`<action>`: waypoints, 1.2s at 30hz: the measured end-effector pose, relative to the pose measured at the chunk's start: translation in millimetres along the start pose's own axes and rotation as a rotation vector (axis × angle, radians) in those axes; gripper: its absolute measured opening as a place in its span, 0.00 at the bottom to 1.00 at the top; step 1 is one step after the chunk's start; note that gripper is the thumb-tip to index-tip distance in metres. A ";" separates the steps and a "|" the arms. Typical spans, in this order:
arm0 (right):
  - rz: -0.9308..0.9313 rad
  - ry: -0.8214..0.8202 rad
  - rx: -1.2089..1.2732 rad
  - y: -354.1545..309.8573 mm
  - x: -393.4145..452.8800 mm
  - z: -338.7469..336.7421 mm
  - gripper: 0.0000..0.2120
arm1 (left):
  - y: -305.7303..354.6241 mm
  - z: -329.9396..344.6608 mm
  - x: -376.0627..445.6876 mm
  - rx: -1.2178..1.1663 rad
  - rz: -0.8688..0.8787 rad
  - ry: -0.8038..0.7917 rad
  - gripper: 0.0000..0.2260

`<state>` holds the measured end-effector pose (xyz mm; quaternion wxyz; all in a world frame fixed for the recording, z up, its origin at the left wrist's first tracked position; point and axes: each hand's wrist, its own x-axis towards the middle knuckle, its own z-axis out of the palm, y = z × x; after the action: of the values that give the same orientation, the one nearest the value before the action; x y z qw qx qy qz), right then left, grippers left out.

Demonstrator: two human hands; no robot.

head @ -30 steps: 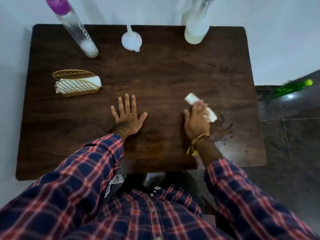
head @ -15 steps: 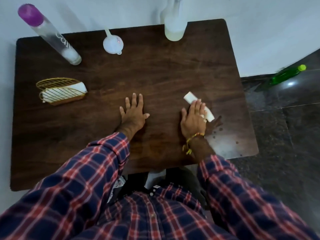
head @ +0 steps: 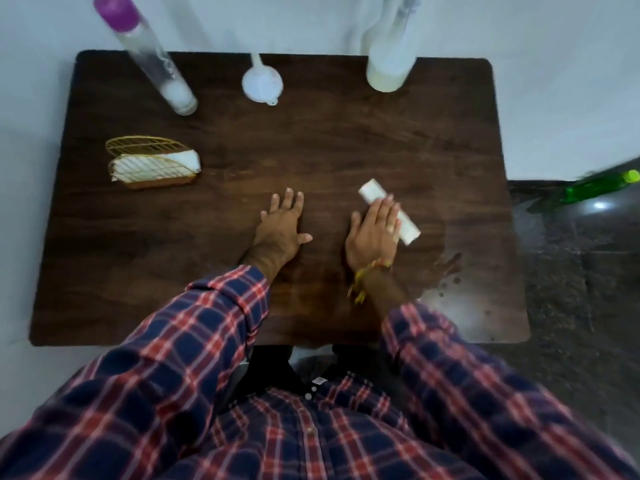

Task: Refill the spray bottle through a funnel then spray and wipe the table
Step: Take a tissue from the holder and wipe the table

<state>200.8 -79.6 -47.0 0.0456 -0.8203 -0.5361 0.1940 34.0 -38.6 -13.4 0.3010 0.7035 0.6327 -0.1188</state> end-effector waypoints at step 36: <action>0.243 -0.125 0.124 -16.0 -115.4 -17.4 0.11 | -71.6 26.6 -84.5 -0.101 0.444 0.131 0.27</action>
<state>153.0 -174.0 4.6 0.0388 -0.8609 -0.4218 0.2817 -43.7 -121.7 -7.7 0.3131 0.8155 0.4858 0.0280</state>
